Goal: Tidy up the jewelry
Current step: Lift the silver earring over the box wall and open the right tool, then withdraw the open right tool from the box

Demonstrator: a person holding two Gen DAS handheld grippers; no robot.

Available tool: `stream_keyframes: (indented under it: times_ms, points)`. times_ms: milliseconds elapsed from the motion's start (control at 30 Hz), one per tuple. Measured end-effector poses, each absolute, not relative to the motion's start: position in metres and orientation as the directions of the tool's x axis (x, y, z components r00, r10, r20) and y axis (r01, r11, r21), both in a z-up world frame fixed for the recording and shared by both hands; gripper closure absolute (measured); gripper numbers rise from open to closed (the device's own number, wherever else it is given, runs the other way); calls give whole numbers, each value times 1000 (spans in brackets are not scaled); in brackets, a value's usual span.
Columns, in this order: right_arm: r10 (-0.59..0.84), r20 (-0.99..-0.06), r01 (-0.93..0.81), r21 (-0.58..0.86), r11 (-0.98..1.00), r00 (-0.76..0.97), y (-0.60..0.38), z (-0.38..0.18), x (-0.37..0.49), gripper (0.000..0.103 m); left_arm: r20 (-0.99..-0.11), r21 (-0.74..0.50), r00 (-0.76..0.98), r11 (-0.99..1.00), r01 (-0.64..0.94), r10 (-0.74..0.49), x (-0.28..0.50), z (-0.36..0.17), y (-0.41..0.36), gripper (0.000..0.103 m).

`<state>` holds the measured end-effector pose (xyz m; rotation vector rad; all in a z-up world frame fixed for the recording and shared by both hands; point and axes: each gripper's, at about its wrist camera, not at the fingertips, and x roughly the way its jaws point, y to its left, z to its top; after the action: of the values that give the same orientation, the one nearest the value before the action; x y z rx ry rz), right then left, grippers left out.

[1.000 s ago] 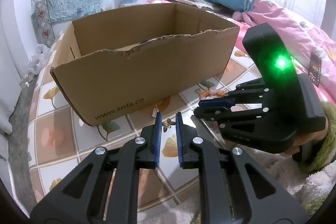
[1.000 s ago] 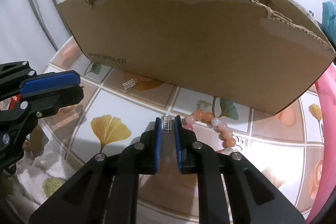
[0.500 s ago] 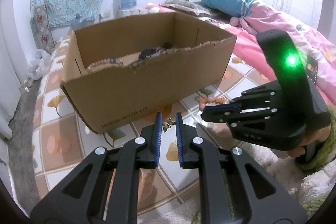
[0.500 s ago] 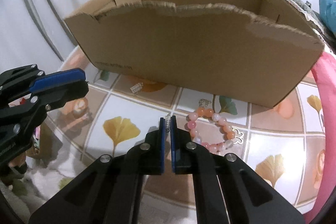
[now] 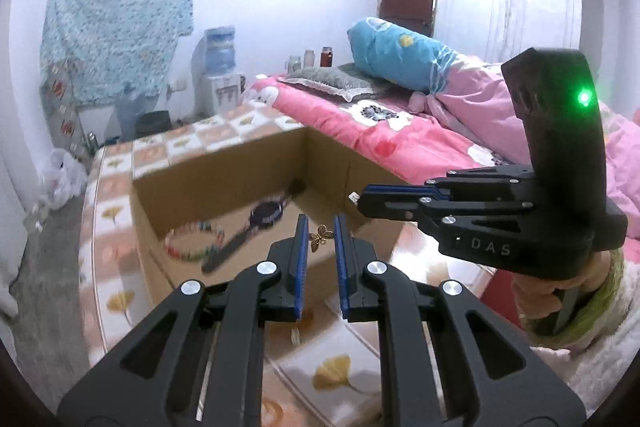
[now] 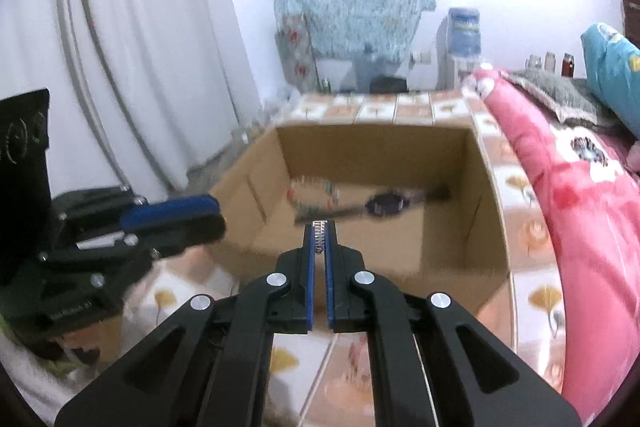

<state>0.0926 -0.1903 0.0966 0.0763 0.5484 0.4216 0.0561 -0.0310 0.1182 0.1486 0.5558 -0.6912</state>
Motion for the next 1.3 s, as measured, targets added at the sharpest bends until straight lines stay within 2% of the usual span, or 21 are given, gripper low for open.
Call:
stream_keyframes:
  times_ms: [267, 533, 600, 667, 733, 800, 900, 1000, 1133, 1300]
  points:
    - [355, -577, -260, 244, 934, 735, -202, 76, 153, 98, -625, -32, 609, 795, 605, -488, 128, 100, -65, 91]
    - [360, -583, -251, 263, 932, 728, -205, 67, 165, 96, -677, -44, 592, 827, 561, -438, 150, 84, -77, 90]
    - [366, -577, -249, 275, 929, 730, -208, 66, 165, 85, -682, -38, 595, 834, 550, -424, 150, 84, -76, 87]
    - [371, -571, -247, 285, 926, 732, -211, 66, 164, 77, -682, -34, 604, 844, 535, -411, 149, 84, -74, 78]
    - [375, -565, -246, 293, 924, 735, -213, 68, 161, 76, -680, -34, 612, 851, 525, -405, 148, 87, -73, 76]
    - [378, -558, -245, 300, 922, 739, -214, 70, 156, 71, -677, -34, 620, 858, 513, -398, 146, 89, -70, 72]
    - [380, -542, -244, 308, 920, 750, -218, 74, 149, 66, -664, -38, 633, 863, 503, -398, 138, 95, -66, 58]
    - [378, -526, -241, 312, 919, 762, -220, 78, 139, 60, -651, -47, 642, 866, 498, -405, 129, 101, -62, 53]
    - [387, -504, -247, 324, 913, 772, -223, 83, 125, 53, -622, -52, 660, 863, 502, -421, 112, 109, -57, 39]
    - [395, -496, -260, 320, 911, 774, -222, 84, 109, 46, -595, -66, 675, 864, 500, -436, 92, 116, -51, 32]
